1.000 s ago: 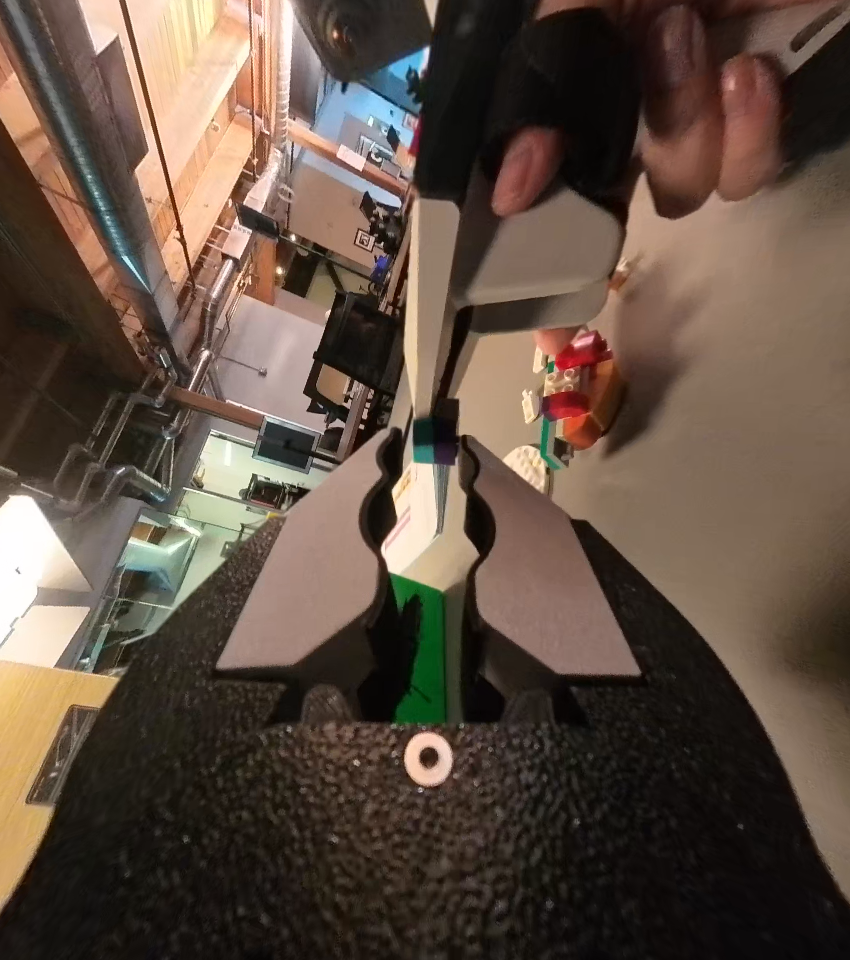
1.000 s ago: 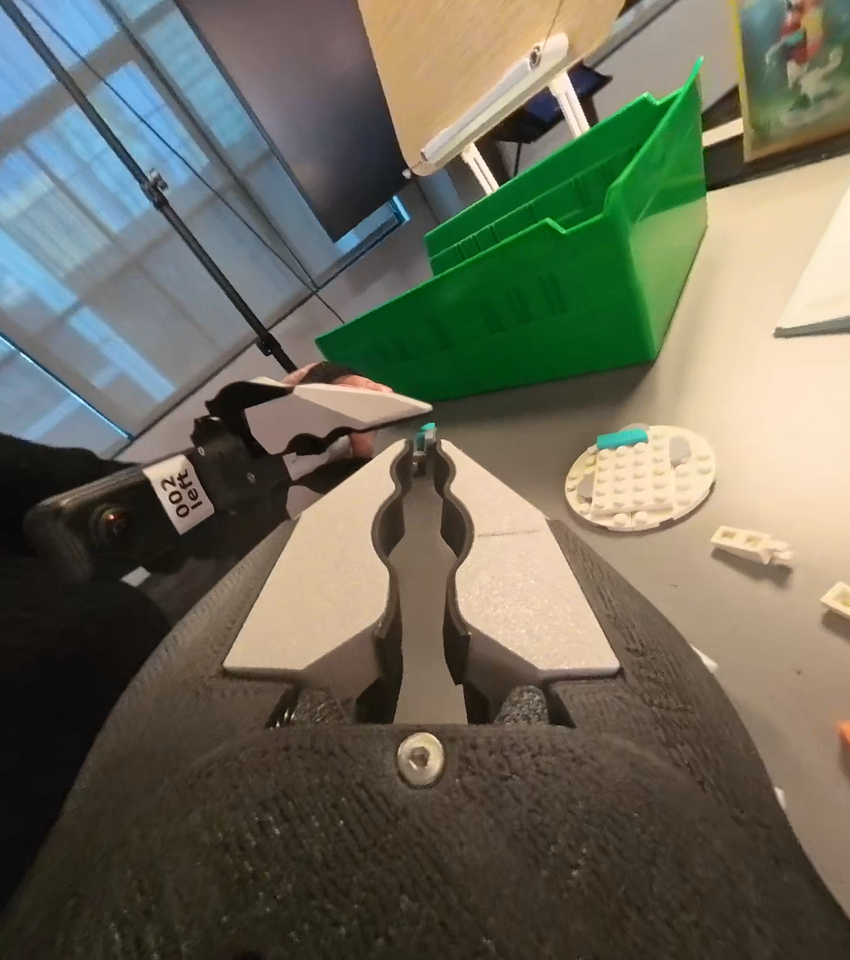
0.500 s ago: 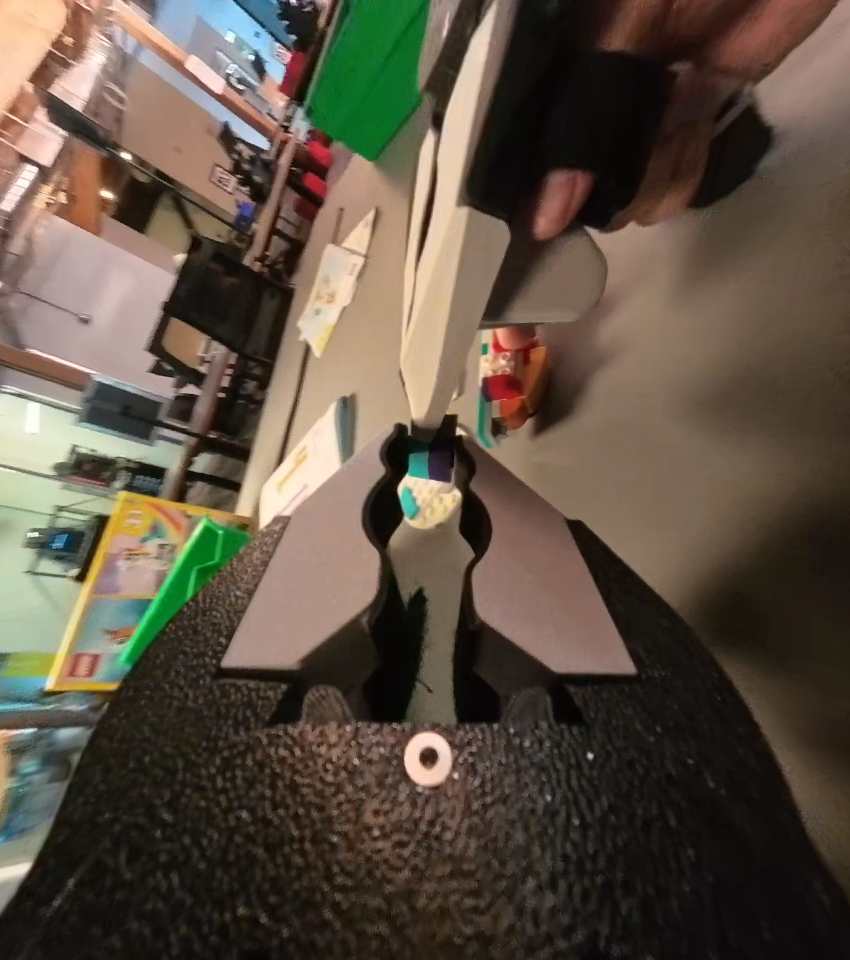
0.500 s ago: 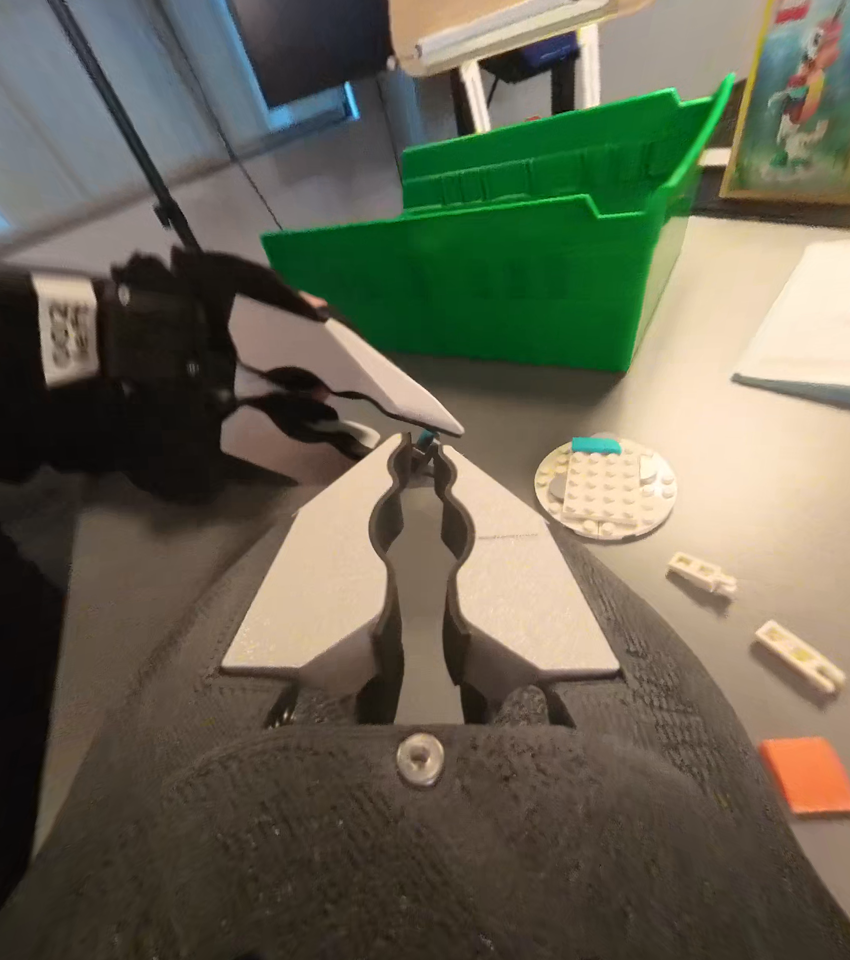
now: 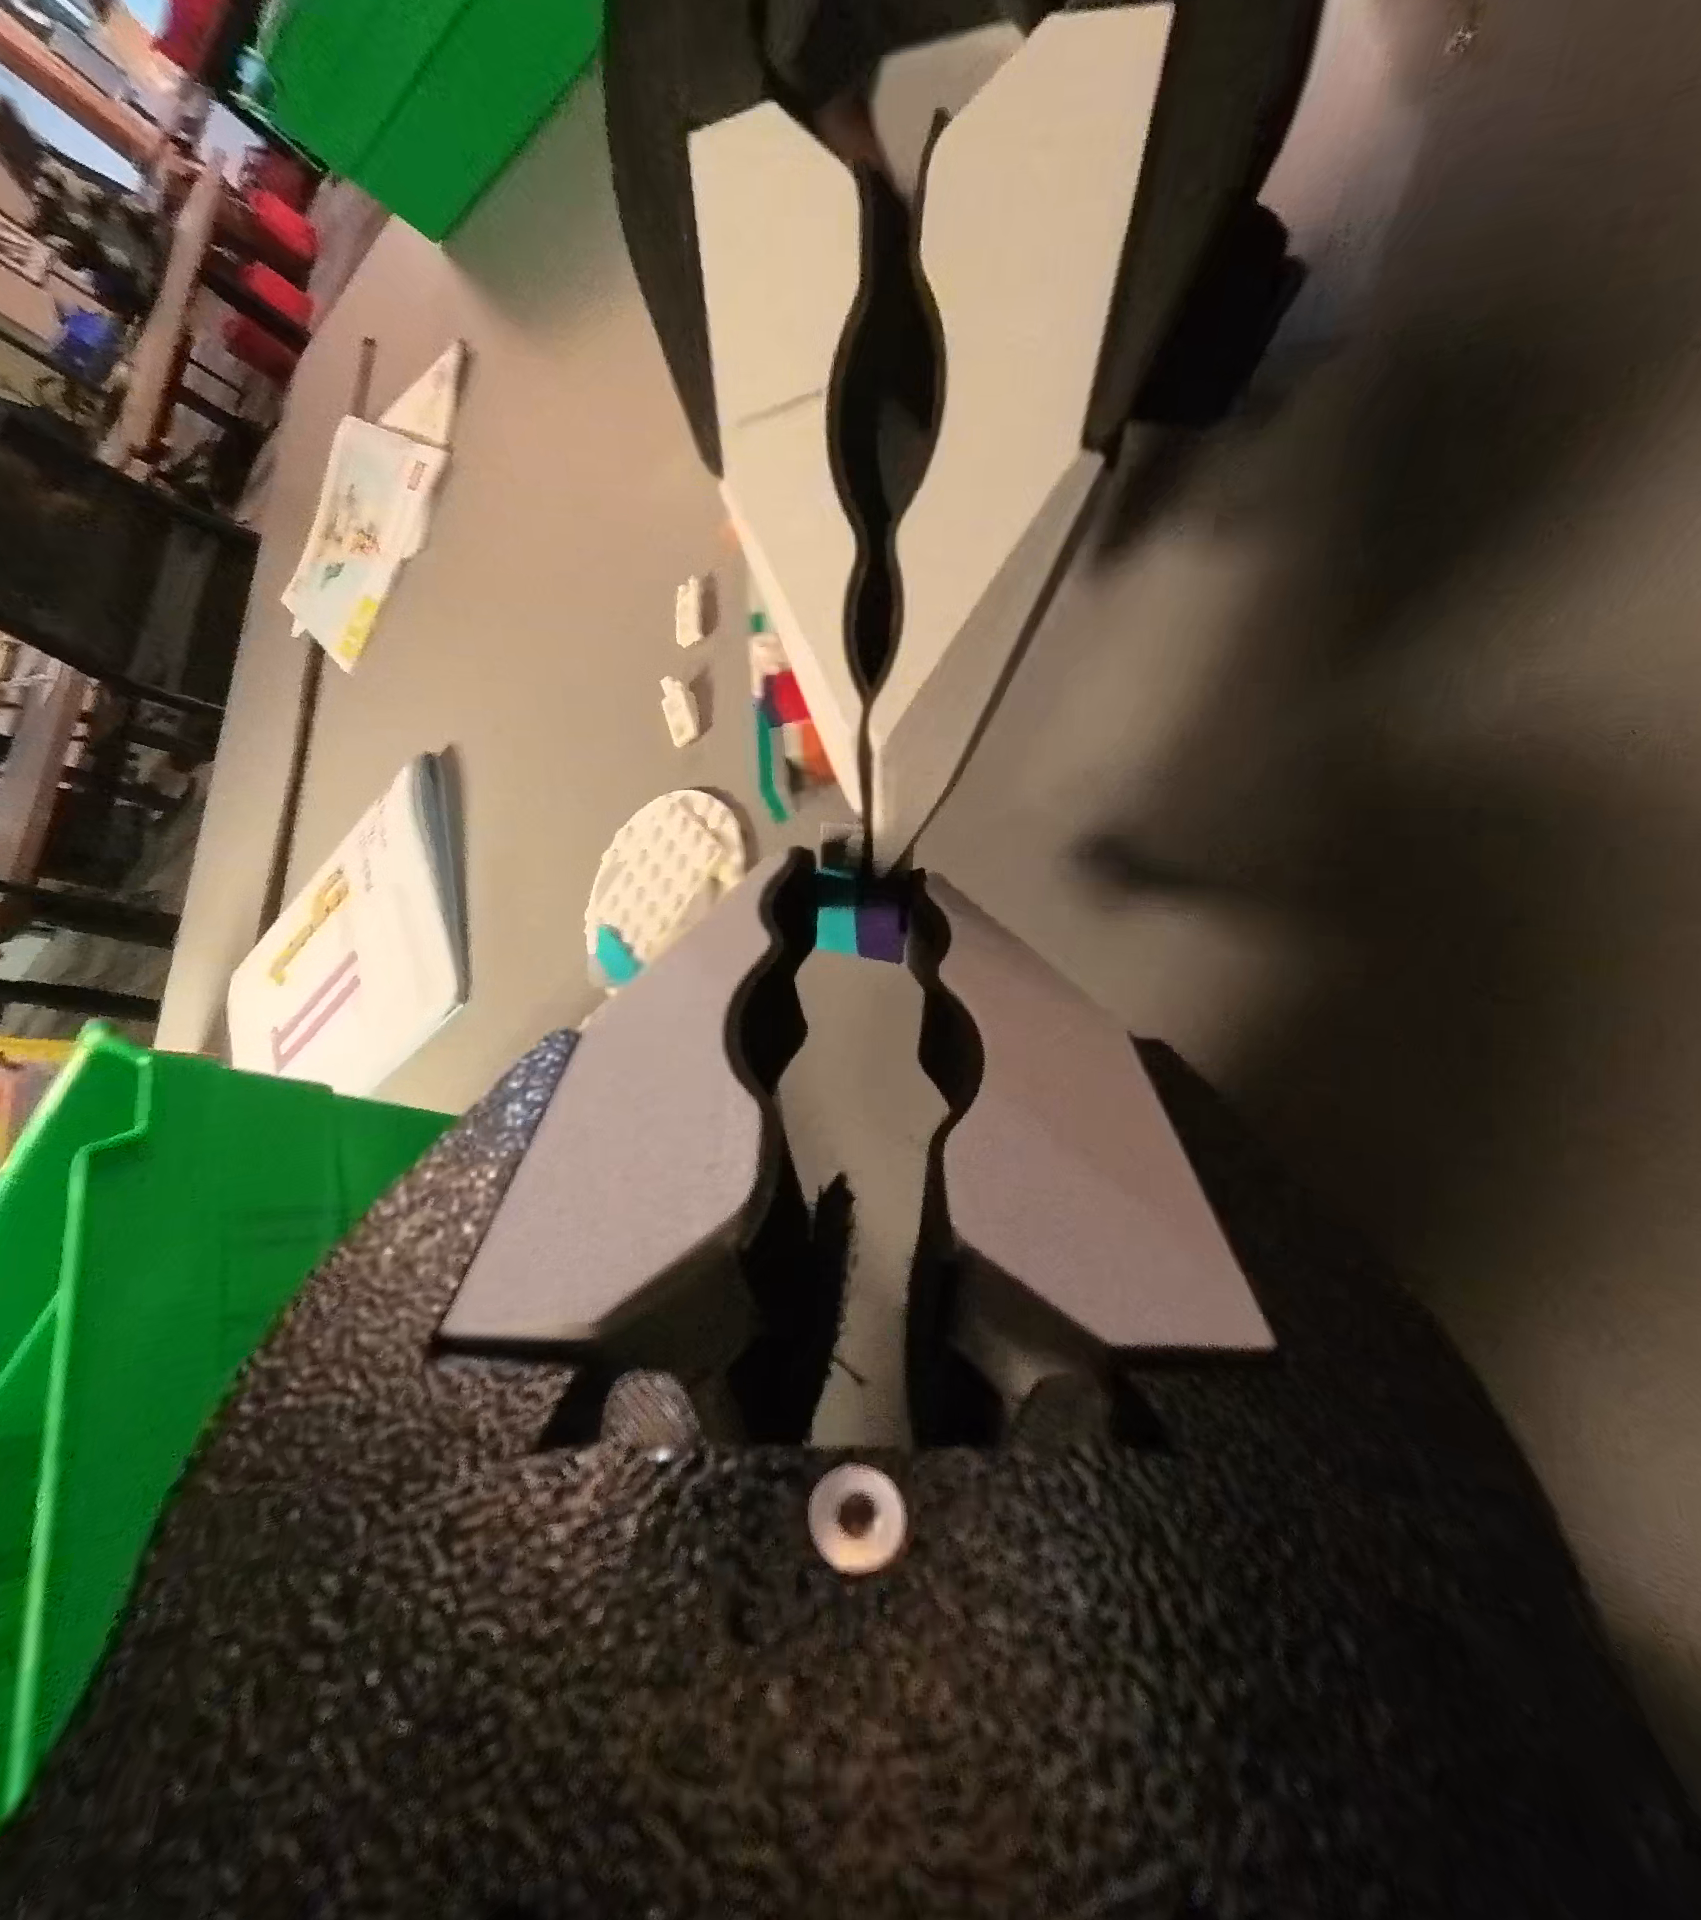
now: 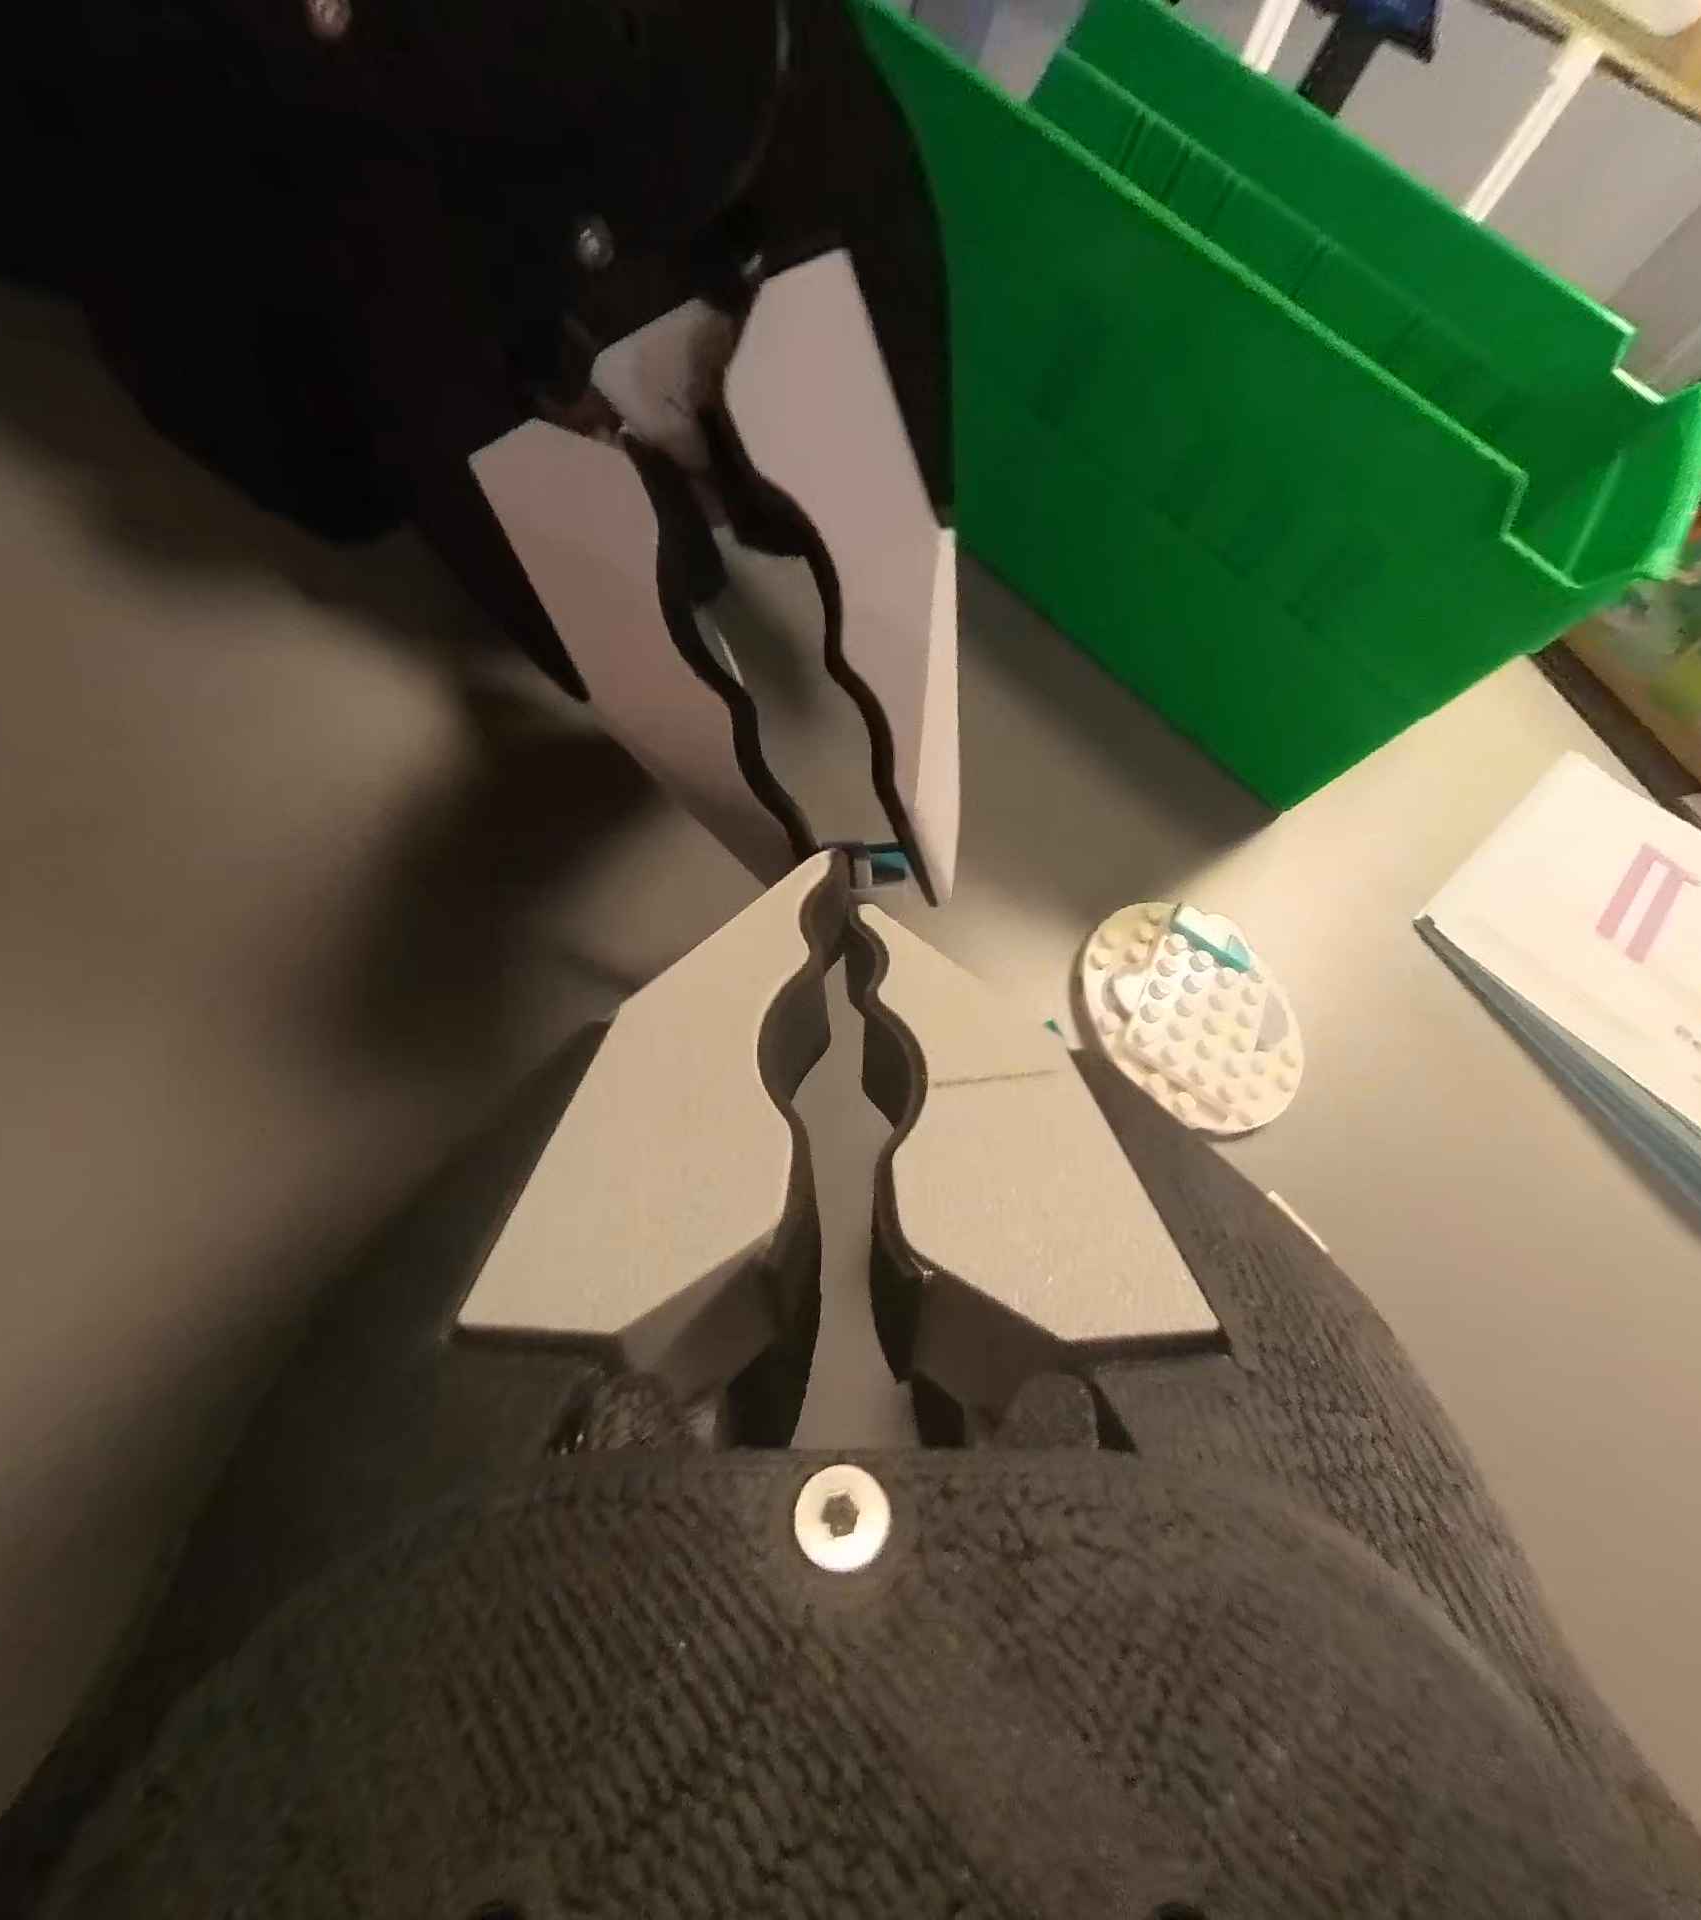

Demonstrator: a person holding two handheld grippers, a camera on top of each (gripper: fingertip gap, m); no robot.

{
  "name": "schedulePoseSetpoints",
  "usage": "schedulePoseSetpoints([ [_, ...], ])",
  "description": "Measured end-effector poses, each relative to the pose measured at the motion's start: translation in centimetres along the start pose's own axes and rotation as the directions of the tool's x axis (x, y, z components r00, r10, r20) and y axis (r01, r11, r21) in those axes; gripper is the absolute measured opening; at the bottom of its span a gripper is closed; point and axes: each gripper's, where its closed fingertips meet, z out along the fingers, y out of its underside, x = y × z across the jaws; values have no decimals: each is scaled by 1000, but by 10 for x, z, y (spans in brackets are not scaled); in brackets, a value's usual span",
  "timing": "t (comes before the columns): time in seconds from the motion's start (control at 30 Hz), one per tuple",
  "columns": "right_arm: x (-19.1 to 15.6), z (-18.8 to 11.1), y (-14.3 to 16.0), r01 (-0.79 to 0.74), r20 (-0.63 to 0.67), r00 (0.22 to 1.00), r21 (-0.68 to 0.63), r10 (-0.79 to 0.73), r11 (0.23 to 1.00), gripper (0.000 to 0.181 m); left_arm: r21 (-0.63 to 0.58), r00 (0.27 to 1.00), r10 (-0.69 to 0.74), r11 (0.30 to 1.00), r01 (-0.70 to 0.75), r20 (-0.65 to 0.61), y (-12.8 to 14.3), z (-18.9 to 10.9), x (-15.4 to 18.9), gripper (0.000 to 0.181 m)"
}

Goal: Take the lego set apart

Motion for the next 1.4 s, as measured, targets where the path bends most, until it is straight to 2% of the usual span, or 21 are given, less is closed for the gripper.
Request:
schedulePoseSetpoints([
  [0.1,18,-4,-14,-204,-35,977,106,208,973,5,35,991,12,999,-17,136,-6,-4,-21,16],
  [0.2,26,-7,-18,-460,71,888,161,455,873,10,31,971,59,997,-68,233,-8,-5,-30,16],
  [0.37,27,-9,-22,-589,149,808,193,570,785,9,6,945,126,991,-134,300,-10,-5,-34,16],
  [0.53,27,-8,-22,-644,178,765,187,619,742,6,-27,926,177,984,-178,334,-10,-5,-36,16],
  [0.7,25,-8,-20,-621,157,784,161,601,767,5,-51,910,219,975,-215,352,-10,-4,-36,16],
  [0.83,26,-9,-21,-649,177,760,163,626,743,5,-108,858,320,947,-302,403,-11,-6,-38,16],
  [1.07,27,-13,-27,-611,162,792,194,589,768,4,-171,765,437,897,-407,473,-17,-11,-43,16],
  [1.2,27,-12,-30,-546,110,837,222,536,807,5,-116,803,371,926,-360,466,-17,-12,-43,16],
  [1.4,32,-11,-32,-684,188,729,246,658,687,6,-146,793,355,934,-326,495,-16,-13,-48,16],
])
